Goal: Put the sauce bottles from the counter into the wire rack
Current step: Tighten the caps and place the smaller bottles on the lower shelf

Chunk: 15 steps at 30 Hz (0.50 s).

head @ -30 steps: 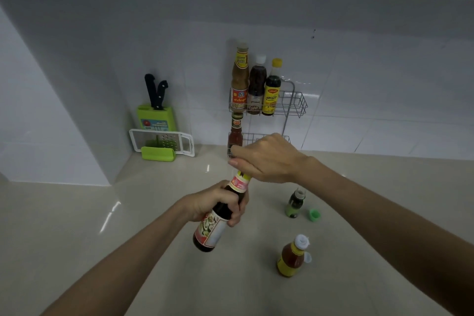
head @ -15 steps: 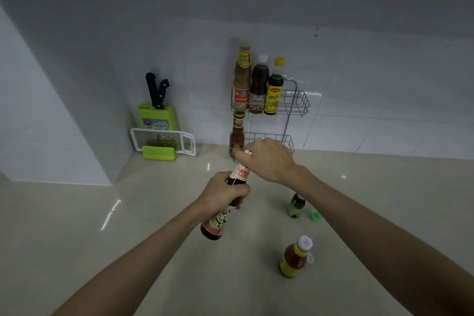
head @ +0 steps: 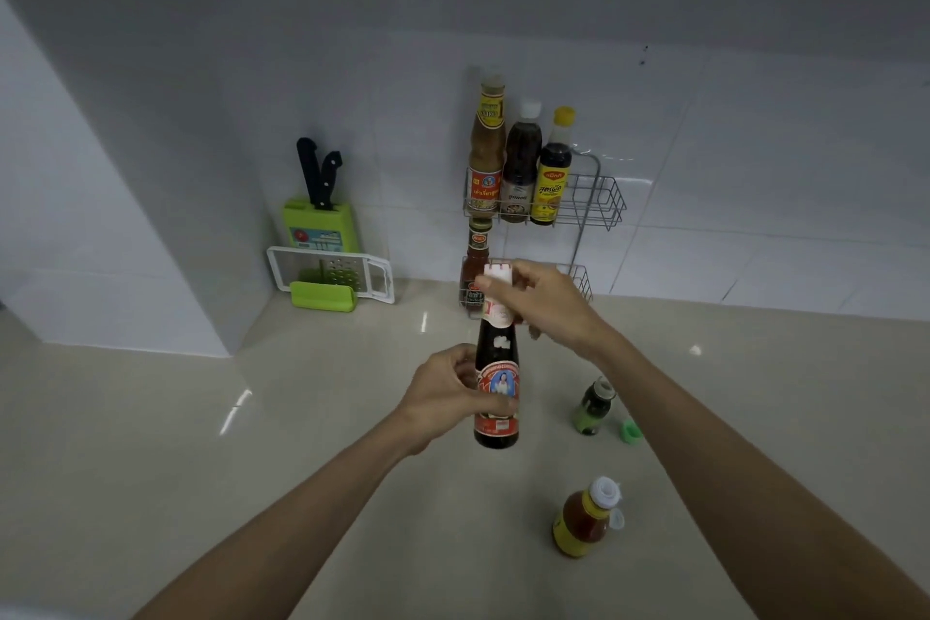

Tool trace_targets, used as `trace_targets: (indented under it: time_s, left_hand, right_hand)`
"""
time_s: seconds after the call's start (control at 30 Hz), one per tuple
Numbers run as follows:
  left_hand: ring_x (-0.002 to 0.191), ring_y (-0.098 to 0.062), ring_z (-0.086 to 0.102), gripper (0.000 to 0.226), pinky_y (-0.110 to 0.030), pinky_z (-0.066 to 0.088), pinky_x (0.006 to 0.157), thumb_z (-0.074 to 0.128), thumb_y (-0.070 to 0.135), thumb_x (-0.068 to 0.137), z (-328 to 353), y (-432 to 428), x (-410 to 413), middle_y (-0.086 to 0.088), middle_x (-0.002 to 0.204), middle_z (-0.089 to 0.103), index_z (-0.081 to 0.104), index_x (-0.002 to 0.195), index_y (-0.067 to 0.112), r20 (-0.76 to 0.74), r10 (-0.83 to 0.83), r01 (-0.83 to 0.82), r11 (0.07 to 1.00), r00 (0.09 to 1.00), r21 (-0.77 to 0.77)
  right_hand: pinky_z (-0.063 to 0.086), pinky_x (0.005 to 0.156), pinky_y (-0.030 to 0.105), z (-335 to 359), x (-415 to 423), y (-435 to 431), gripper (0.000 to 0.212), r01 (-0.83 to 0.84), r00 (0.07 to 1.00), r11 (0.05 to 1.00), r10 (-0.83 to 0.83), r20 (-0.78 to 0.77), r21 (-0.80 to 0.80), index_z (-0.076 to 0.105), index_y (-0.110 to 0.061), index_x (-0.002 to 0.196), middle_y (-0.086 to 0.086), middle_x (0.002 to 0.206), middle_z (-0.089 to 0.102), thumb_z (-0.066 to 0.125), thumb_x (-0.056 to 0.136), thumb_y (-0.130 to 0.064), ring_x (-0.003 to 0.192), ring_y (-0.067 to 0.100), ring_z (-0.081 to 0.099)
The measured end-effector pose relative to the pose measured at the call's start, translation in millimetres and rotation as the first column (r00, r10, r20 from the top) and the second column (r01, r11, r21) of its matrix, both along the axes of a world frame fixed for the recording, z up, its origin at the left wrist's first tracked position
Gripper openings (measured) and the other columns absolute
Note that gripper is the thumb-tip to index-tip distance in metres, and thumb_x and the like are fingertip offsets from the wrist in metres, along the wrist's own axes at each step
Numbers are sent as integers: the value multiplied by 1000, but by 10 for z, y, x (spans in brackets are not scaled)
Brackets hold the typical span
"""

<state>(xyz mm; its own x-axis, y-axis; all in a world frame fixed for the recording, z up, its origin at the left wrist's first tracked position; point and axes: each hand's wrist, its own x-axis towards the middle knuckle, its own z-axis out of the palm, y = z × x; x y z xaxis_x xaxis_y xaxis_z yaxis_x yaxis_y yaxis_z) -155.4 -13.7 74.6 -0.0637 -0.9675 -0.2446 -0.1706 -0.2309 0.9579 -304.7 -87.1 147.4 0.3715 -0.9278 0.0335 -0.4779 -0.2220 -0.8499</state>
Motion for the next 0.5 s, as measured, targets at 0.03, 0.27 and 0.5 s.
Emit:
trace_targets:
  time_s: [0.03, 0.27, 0.5]
  left_hand:
    - [89, -17, 72, 59, -39, 58, 88, 91, 19, 49, -31, -46, -18, 0, 96, 75, 66, 102, 20, 37, 53, -53, 999, 998, -6]
    - [99, -15, 69, 69, -34, 56, 89, 90, 15, 55, -248, -431, -111, 2, 106, 72, 60, 117, 18, 91, 13, -11, 1000, 996, -17]
    - [145, -16, 25, 95, -23, 29, 107, 74, 0, 74, -404, -1172, 185, -4, 157, 26, 20, 151, 15, 181, -108, 93, 992, 978, 91]
  right_hand:
    - [50, 48, 22, -78, -35, 10, 37, -2, 999, 1000, 3, -32, 26, 64, -16, 101, -1, 87, 67, 70, 80, -47, 72, 11, 64]
    - [62, 68, 39, -433, -210, -164, 35, 4, 993, 988, -22, 112, 154, 60, -26, 105, -3, 100, 62, 79, 76, -26, 93, 14, 65]
    - [60, 76, 38, -565, -265, -924, 40, 294, 942, 955, -285, 180, -30, 56, -29, 106, -13, 92, 62, 80, 74, -25, 91, 19, 66]
